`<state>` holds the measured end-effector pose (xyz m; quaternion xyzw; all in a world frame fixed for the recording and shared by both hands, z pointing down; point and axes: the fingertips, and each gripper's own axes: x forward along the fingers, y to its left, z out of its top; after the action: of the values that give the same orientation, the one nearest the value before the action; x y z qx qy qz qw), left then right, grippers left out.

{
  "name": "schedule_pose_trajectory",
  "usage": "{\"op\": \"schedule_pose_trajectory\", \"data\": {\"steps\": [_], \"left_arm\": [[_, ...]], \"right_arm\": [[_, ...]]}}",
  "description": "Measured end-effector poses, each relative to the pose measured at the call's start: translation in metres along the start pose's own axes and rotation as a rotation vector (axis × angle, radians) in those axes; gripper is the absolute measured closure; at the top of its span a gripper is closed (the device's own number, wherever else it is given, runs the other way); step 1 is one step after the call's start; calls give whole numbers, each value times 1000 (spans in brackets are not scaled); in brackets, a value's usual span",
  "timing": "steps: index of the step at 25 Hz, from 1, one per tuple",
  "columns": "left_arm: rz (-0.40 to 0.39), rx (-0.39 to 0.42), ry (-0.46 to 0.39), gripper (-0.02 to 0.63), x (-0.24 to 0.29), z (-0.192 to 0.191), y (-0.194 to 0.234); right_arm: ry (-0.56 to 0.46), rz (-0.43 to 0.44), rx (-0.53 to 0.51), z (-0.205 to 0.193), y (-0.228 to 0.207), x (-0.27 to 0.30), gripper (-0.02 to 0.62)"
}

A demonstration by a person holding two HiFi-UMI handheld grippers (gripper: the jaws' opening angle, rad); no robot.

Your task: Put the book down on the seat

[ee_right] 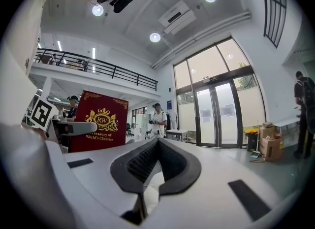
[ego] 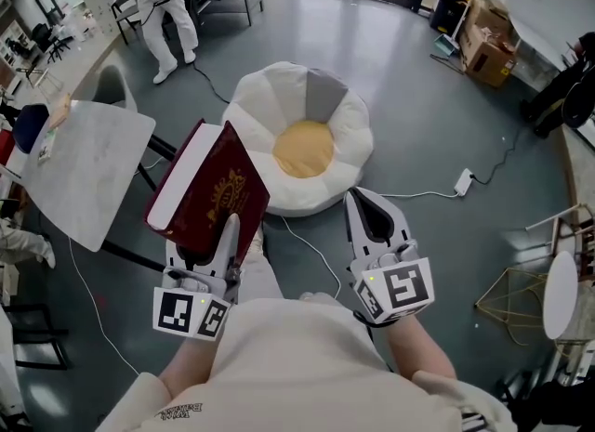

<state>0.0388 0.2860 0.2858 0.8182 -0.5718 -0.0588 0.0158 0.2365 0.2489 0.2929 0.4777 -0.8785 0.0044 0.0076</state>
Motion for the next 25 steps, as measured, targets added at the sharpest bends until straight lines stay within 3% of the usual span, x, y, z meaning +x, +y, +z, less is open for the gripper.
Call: {"op": "schedule_pose_trajectory", "data": {"steps": [15, 25], "left_arm": [[12, -48, 16, 373, 72, -3, 138], [-66, -67, 24, 371, 162, 7, 230]], "right_arm": [[79, 17, -16, -11, 23, 149, 595], [103, -18, -50, 2, 21, 276, 595]]}}
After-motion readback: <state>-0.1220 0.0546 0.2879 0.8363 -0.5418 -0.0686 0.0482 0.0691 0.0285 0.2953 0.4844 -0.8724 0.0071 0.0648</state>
